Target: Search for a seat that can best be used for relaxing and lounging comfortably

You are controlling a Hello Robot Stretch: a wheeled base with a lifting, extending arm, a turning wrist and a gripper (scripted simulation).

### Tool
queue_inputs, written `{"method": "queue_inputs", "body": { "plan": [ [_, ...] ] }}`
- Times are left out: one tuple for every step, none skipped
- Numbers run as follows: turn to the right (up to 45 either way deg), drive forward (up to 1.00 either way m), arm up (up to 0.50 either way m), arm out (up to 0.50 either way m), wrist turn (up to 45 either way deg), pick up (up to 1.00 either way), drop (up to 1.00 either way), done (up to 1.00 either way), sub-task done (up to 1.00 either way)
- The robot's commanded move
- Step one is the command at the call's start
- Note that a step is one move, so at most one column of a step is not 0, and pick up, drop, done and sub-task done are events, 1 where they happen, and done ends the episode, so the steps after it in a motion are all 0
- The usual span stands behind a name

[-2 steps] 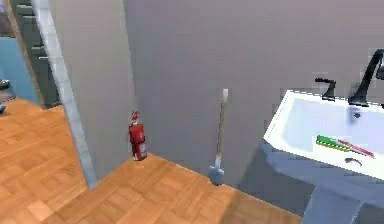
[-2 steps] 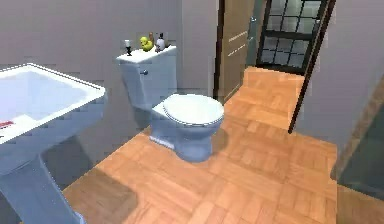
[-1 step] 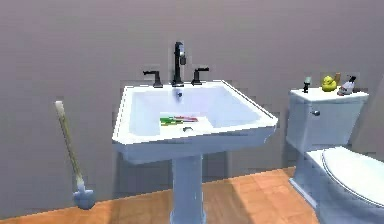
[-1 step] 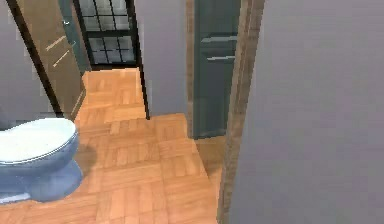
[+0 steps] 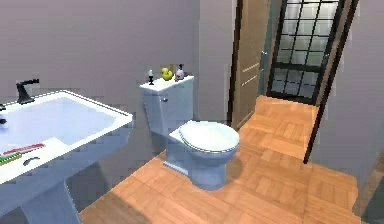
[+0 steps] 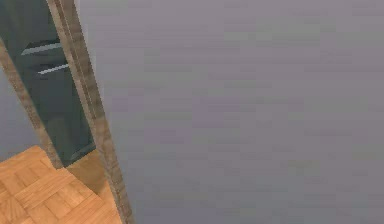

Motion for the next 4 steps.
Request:
{"method": "queue_inputs", "body": {
  "plan": [
    [0.0,0.1,0.0,0.0,0.0,0.0,0.0,0.0,0.0],
    [-33.0,0.0,0.0,0.0,0.0,0.0,0.0,0.0,0.0],
    [0.0,0.05,0.0,0.0,0.0,0.0,0.0,0.0,0.0],
    [-45.0,0.0,0.0,0.0,0.0,0.0,0.0,0.0,0.0]
  ]
}}
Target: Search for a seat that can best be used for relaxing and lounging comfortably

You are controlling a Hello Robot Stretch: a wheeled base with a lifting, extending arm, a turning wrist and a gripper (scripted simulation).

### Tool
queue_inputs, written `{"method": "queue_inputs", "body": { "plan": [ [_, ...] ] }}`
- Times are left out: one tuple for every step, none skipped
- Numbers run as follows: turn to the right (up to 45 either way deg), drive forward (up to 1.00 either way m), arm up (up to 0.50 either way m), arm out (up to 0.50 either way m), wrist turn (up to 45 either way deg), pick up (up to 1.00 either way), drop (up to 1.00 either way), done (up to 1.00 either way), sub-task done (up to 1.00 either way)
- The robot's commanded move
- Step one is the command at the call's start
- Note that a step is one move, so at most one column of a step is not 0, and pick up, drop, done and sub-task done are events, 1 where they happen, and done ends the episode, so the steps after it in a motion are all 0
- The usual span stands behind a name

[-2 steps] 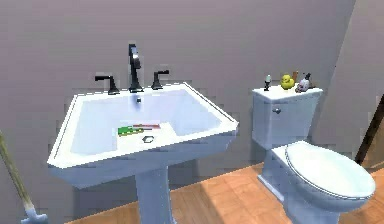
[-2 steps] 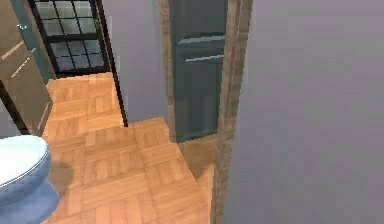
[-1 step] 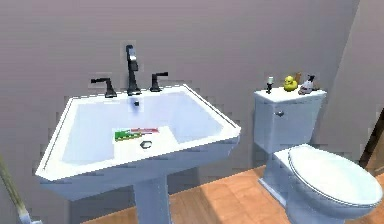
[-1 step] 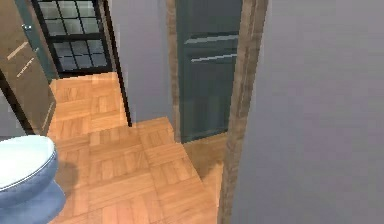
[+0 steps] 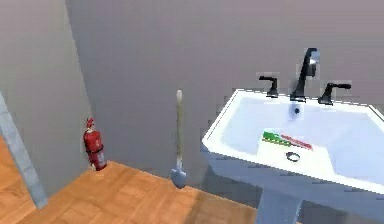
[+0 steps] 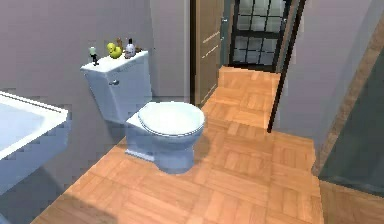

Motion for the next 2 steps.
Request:
{"method": "queue_inputs", "body": {
  "plan": [
    [-12.0,0.0,0.0,0.0,0.0,0.0,0.0,0.0,0.0],
    [0.0,0.4,0.0,0.0,0.0,0.0,0.0,0.0,0.0]
  ]
}}
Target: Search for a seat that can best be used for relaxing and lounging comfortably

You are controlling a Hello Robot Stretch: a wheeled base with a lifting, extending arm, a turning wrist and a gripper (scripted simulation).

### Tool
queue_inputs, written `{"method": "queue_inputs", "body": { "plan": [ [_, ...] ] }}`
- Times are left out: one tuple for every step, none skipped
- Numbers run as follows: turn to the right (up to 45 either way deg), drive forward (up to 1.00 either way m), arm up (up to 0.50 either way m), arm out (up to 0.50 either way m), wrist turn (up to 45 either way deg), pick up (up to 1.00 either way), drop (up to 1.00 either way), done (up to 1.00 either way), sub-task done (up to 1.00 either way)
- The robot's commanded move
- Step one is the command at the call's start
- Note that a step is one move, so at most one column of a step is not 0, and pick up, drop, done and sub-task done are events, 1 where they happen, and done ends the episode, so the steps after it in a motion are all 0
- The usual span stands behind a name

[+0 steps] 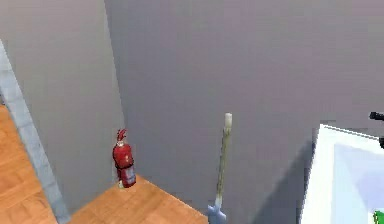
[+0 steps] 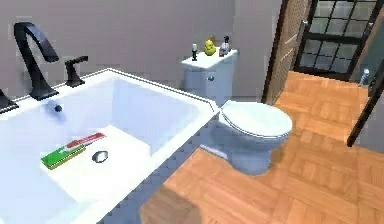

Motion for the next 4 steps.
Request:
{"method": "queue_inputs", "body": {
  "plan": [
    [-45.0,0.0,0.0,0.0,0.0,0.0,0.0,0.0,0.0],
    [-21.0,0.0,0.0,0.0,0.0,0.0,0.0,0.0,0.0],
    [-3.0,0.0,0.0,0.0,0.0,0.0,0.0,0.0,0.0],
    [0.0,0.45,0.0,0.0,0.0,0.0,0.0,0.0,0.0]
  ]
}}
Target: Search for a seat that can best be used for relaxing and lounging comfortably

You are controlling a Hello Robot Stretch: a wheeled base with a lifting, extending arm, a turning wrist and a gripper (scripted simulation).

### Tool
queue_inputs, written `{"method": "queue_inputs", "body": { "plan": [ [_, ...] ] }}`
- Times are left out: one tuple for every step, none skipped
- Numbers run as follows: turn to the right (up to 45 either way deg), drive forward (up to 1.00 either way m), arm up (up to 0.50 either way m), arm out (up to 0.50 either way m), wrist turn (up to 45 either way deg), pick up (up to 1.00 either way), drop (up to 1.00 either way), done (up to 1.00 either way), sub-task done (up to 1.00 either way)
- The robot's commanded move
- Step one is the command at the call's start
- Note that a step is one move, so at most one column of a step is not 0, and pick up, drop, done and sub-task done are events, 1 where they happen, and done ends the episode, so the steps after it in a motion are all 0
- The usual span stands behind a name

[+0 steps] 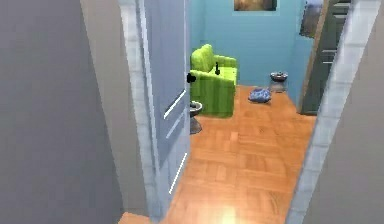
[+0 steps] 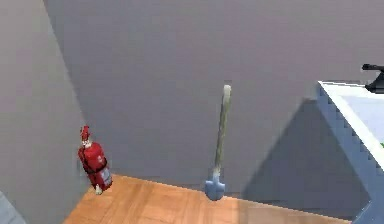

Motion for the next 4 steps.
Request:
{"method": "queue_inputs", "body": {
  "plan": [
    [9.0,0.0,0.0,0.0,0.0,0.0,0.0,0.0,0.0],
    [0.0,1.0,0.0,0.0,0.0,0.0,0.0,0.0,0.0],
    [3.0,0.0,0.0,0.0,0.0,0.0,0.0,0.0,0.0],
    [0.0,1.0,0.0,0.0,0.0,0.0,0.0,0.0,0.0]
  ]
}}
